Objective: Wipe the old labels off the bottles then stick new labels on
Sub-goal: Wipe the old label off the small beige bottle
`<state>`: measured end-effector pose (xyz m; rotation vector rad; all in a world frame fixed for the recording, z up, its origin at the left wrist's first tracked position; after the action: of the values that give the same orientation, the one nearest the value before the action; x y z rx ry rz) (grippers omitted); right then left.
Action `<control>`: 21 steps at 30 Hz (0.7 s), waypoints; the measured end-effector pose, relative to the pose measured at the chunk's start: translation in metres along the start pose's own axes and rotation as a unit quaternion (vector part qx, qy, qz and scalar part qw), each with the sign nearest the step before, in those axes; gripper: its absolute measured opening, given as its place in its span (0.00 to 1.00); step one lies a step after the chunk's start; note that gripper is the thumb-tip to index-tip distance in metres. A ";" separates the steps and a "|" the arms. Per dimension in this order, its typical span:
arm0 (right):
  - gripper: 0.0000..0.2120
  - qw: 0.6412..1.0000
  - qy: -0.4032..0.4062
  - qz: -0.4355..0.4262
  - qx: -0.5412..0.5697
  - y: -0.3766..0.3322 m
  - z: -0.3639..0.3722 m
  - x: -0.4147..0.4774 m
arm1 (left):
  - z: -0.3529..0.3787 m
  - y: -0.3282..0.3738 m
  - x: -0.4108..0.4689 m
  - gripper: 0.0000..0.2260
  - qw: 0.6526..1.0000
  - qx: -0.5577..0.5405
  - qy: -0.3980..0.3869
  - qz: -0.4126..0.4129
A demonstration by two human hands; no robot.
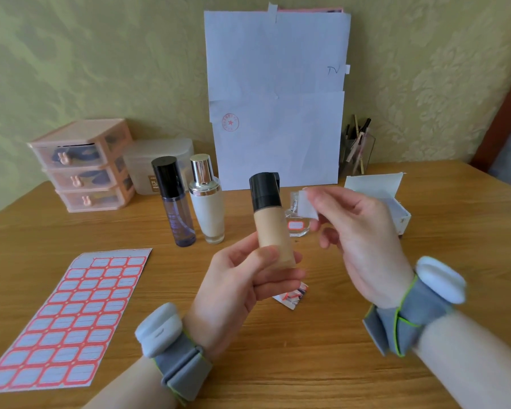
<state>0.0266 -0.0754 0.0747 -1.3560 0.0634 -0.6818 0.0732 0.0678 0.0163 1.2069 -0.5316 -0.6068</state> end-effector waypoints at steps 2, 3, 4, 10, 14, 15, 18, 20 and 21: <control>0.06 0.999 -0.035 -0.028 -0.023 -0.002 0.015 -0.007 | 0.001 0.000 0.000 0.14 1.000 0.008 -0.007 0.004; 0.06 0.997 -0.059 -0.043 -0.037 -0.003 0.022 -0.013 | 0.002 0.000 -0.001 0.15 1.000 0.013 -0.012 0.004; 0.06 0.993 -0.079 -0.061 -0.063 -0.002 0.028 -0.018 | 0.003 0.000 -0.001 0.16 1.000 0.019 -0.016 0.003; 0.04 0.982 -0.096 -0.070 -0.145 0.003 0.025 -0.022 | 0.005 -0.005 -0.002 0.15 0.999 0.047 -0.015 0.000; 0.07 0.996 -0.032 -0.045 -0.070 0.009 0.018 -0.019 | 0.011 -0.007 -0.005 0.14 0.995 0.099 -0.030 0.013; 0.09 0.998 -0.020 -0.038 -0.051 0.010 0.015 -0.019 | 0.011 -0.006 -0.005 0.13 0.995 0.095 -0.029 0.014; 0.08 0.997 -0.059 -0.034 -0.038 0.008 0.019 -0.019 | 0.007 -0.003 -0.004 0.13 0.997 0.070 -0.018 0.016; 0.08 0.993 -0.086 -0.042 -0.072 0.004 0.024 -0.022 | 0.007 -0.002 -0.004 0.14 0.997 0.074 -0.023 0.017; 0.09 0.992 -0.082 -0.045 -0.082 0.004 0.024 -0.022 | 0.008 -0.003 -0.004 0.15 0.996 0.082 -0.025 0.019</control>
<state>0.0206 -0.0435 0.0698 -1.5758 -0.0751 -0.6484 0.0644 0.0642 0.0157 1.3363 -0.6553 -0.5712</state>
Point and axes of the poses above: each hand's wrist, its own x-axis towards the middle knuckle, its own z-axis out of the palm, y = z × x, the point moved 10 cm from there along x, towards the middle knuckle, and after that the axes turned 8 degrees about x, right-handed, at the moved point
